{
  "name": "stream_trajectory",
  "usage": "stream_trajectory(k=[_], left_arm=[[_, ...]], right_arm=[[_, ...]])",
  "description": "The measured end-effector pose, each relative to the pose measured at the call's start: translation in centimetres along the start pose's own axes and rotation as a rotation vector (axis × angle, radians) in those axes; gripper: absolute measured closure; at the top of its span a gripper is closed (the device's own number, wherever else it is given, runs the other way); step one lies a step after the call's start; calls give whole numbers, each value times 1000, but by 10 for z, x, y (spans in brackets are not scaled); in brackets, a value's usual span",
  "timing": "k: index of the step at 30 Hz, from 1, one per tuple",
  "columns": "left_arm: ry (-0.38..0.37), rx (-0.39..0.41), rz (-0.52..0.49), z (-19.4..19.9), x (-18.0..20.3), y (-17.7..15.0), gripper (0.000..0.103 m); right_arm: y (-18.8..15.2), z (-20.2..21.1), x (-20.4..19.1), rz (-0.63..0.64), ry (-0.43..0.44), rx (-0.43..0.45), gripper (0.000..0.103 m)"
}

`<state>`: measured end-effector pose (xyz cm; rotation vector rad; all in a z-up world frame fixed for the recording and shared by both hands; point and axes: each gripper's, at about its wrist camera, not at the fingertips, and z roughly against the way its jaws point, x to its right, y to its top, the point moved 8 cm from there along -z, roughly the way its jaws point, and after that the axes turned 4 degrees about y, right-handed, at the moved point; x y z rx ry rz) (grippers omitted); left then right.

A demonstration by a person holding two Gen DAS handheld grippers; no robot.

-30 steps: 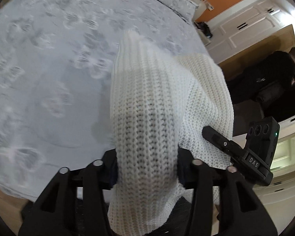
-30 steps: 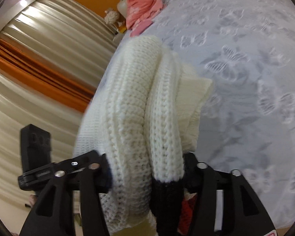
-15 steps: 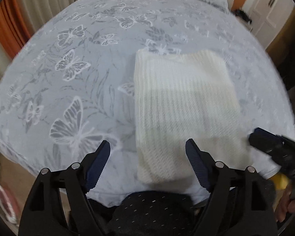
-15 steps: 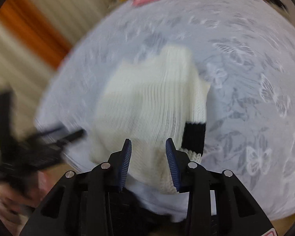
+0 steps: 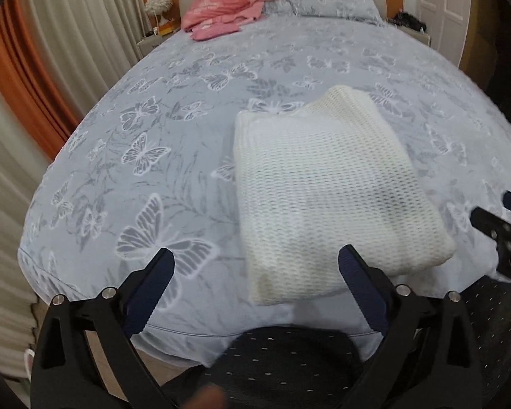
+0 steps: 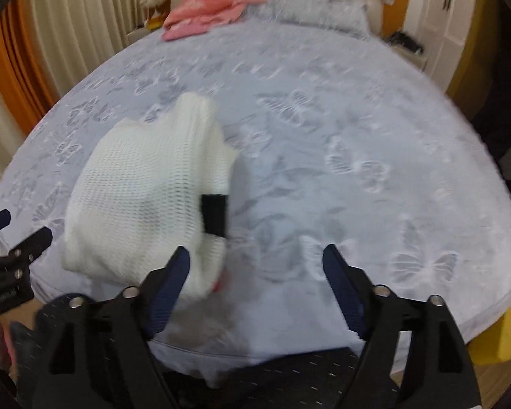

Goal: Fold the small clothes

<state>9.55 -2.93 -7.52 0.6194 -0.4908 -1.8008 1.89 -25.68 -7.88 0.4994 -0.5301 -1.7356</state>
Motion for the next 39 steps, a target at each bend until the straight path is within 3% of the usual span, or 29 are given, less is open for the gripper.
stream_trajectory(k=[2, 5, 15, 20, 26, 39], left_arm=[[17, 47, 29, 5, 2, -4, 8], [14, 52, 67, 7, 6, -14, 8], [62, 94, 183, 25, -15, -21, 8], [57, 92, 163, 28, -17, -23, 5], [100, 155, 91, 38, -17, -21, 5], [124, 168, 132, 38, -23, -28, 5]], right_arm=[[-10, 14, 2, -6, -2, 52, 22], [-23, 25, 0, 18, -22, 111, 17], [-33, 20, -4, 17, -3, 85, 17], [-34, 24, -4, -5, -2, 105, 17], [-34, 29, -5, -6, -11, 120, 17], [-36, 35, -7, 8, -43, 136, 17]])
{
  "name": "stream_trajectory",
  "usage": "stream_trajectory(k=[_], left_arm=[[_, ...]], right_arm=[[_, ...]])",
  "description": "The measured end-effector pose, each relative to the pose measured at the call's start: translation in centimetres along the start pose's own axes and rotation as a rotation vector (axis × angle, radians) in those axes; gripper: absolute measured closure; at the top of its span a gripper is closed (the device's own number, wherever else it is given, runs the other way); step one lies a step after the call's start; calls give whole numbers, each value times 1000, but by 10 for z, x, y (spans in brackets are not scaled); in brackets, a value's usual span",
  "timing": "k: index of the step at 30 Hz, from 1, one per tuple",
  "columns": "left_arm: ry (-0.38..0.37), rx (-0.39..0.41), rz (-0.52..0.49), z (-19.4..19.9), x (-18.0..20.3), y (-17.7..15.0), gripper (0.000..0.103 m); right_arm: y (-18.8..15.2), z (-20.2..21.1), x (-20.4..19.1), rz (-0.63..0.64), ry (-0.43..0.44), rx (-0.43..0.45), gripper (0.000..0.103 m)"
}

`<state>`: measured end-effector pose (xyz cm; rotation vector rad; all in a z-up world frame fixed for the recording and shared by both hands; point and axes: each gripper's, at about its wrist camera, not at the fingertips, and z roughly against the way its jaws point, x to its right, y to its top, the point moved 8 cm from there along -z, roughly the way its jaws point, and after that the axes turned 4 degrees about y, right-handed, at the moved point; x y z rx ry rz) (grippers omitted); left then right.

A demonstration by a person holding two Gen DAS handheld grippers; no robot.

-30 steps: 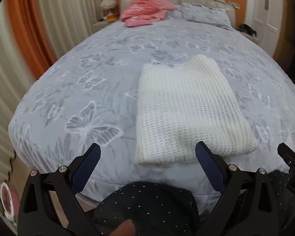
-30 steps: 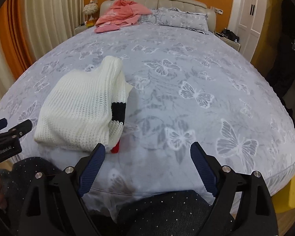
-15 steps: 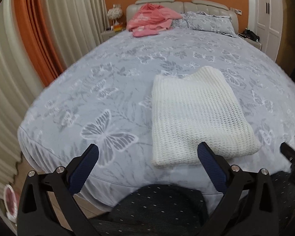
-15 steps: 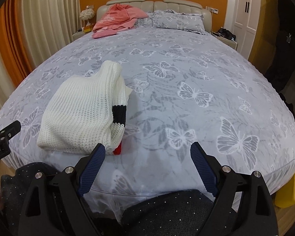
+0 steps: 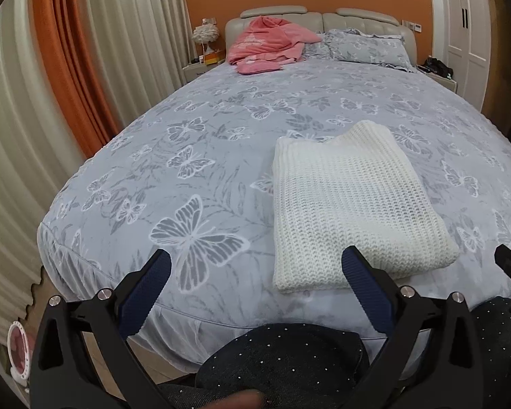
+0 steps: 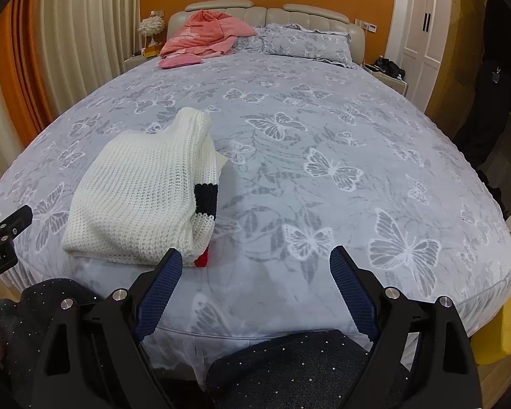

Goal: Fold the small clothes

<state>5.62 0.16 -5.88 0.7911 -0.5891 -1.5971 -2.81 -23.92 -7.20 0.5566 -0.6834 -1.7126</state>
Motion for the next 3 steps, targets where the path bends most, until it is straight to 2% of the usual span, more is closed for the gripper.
stream_trajectory(k=[3], left_arm=[[12, 1, -3, 1, -1, -1, 5]], right_arm=[[0, -1, 1, -3, -5, -5, 17]])
